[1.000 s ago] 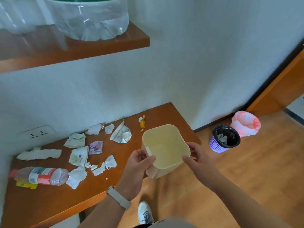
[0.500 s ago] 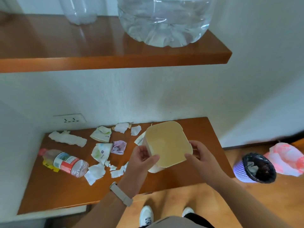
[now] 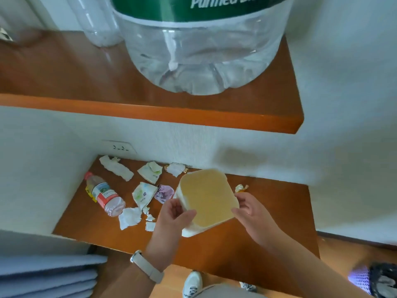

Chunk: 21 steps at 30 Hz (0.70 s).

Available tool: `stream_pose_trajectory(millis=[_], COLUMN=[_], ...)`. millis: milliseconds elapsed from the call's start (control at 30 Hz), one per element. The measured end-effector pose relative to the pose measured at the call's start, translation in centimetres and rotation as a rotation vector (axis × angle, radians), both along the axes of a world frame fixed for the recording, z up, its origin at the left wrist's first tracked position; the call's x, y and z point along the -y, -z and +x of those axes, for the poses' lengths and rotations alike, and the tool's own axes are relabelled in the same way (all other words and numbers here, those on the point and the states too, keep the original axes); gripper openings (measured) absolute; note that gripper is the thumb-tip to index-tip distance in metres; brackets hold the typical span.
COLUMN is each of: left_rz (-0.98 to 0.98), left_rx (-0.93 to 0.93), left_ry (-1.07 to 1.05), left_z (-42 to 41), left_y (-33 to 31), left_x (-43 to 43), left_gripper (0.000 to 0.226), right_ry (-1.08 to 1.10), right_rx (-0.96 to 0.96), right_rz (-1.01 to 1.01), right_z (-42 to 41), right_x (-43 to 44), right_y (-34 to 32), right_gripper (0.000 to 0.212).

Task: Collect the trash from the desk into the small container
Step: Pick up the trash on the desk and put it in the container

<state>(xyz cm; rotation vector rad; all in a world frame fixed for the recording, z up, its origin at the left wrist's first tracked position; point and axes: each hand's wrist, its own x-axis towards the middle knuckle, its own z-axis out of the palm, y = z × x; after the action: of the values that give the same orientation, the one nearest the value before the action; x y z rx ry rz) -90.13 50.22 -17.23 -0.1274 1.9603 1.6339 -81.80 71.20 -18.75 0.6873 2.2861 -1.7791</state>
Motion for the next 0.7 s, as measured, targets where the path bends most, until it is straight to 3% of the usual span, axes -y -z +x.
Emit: stream_pose_trajectory(millis=[133,333,467,700], left_rz=[-0.024,-0.090,-0.112,-0.151], left_rx=[-0.037,-0.016,0.013,0.029], left_ry=[-0.101,-0.307,-0.407,-0.483], left_z=[1.3,4.4,5.9,6.8], left_y=[-0.2,0.3,0.7,1.3], left_x=[-2.5,-5.5,-5.8,-4.5], left_gripper=[0.026,0.058,0.067,0.070], right_ry=[-0.135,-0.312,-0.450,-0.488], right_rx=[-0.023,0.002,-0.005,0.058], right_rz=[-0.023,-0.040,0.097,0.295], right_z=[-0.9,-2.6,-3.8,-5.7], right_x=[-3.3,-6.8,-8.6,-11.4], right_y=[1.0,2.5,4.8,9.7], right_gripper=[0.029,0.025,0.028,0.039])
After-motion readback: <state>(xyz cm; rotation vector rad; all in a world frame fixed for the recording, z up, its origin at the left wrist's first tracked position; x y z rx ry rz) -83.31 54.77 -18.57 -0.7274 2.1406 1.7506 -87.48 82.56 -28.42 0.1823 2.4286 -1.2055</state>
